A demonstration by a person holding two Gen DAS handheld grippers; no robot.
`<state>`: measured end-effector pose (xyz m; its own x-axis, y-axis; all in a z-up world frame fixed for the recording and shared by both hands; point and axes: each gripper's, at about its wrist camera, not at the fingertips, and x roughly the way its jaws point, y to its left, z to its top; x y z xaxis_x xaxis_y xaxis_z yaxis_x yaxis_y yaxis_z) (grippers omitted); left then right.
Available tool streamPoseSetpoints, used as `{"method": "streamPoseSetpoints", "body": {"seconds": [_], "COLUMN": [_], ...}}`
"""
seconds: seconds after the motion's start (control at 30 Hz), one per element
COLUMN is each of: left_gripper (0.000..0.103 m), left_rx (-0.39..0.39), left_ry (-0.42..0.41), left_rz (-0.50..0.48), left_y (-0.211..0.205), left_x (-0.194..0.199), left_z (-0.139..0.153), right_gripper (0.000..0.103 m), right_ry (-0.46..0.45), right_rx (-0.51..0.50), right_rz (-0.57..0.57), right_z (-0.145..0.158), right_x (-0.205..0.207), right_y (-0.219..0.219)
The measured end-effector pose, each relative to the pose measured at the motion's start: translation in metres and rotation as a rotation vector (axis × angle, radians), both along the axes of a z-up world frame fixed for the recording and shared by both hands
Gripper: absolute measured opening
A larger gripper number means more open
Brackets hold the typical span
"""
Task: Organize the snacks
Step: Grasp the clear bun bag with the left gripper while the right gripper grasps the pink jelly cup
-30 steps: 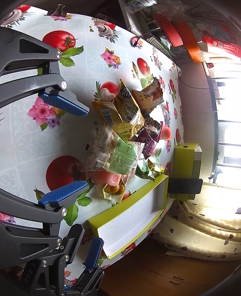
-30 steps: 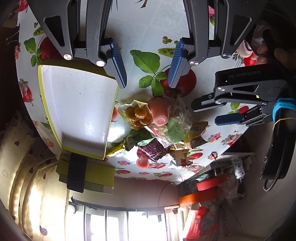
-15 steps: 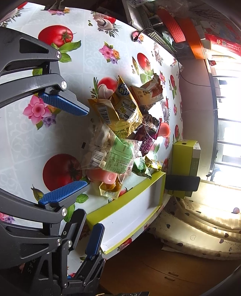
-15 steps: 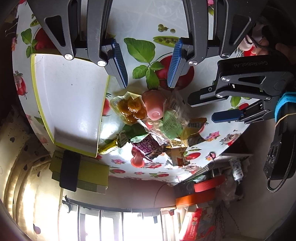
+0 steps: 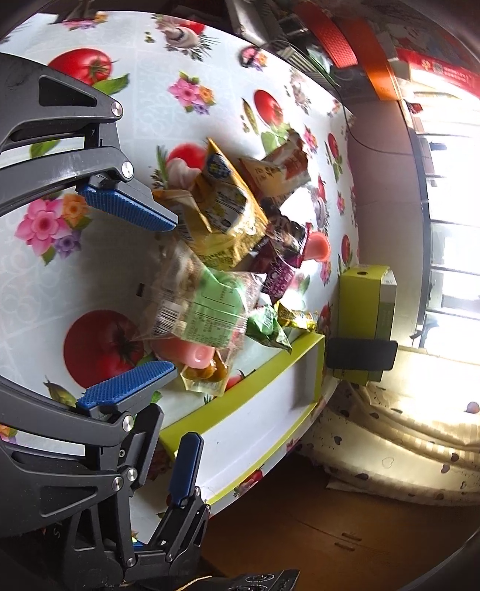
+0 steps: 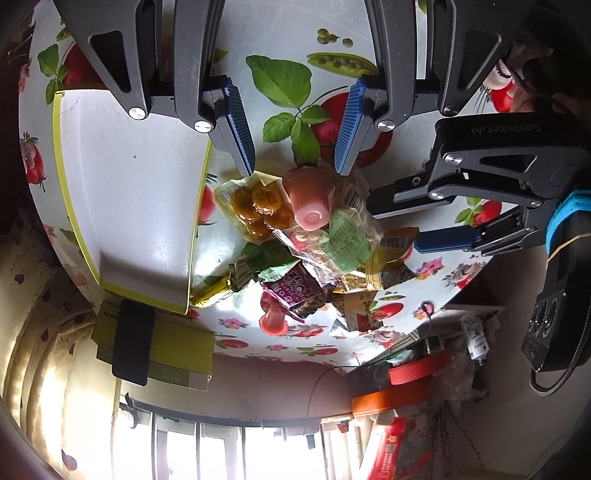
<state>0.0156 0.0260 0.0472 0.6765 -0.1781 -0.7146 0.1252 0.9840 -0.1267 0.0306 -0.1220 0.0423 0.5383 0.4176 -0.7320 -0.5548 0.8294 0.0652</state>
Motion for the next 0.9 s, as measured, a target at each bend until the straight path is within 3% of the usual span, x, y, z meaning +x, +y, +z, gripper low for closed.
{"method": "streamPoseSetpoints", "body": {"seconds": [0.6, 0.9], "left_gripper": [0.073, 0.058], "left_rx": [0.021, 0.023], "left_ry": [-0.010, 0.000], "left_rz": [-0.072, -0.062], "left_y": [-0.008, -0.005], "left_x": [0.031, 0.039], "left_z": [-0.007, -0.014], "right_gripper": [0.043, 0.043], "right_ry": [0.007, 0.020], "right_rx": [-0.006, -0.010], "right_rz": [-0.011, -0.009], "right_z": [0.000, -0.005], "right_x": [0.012, 0.018], "right_y": [-0.004, -0.002]}}
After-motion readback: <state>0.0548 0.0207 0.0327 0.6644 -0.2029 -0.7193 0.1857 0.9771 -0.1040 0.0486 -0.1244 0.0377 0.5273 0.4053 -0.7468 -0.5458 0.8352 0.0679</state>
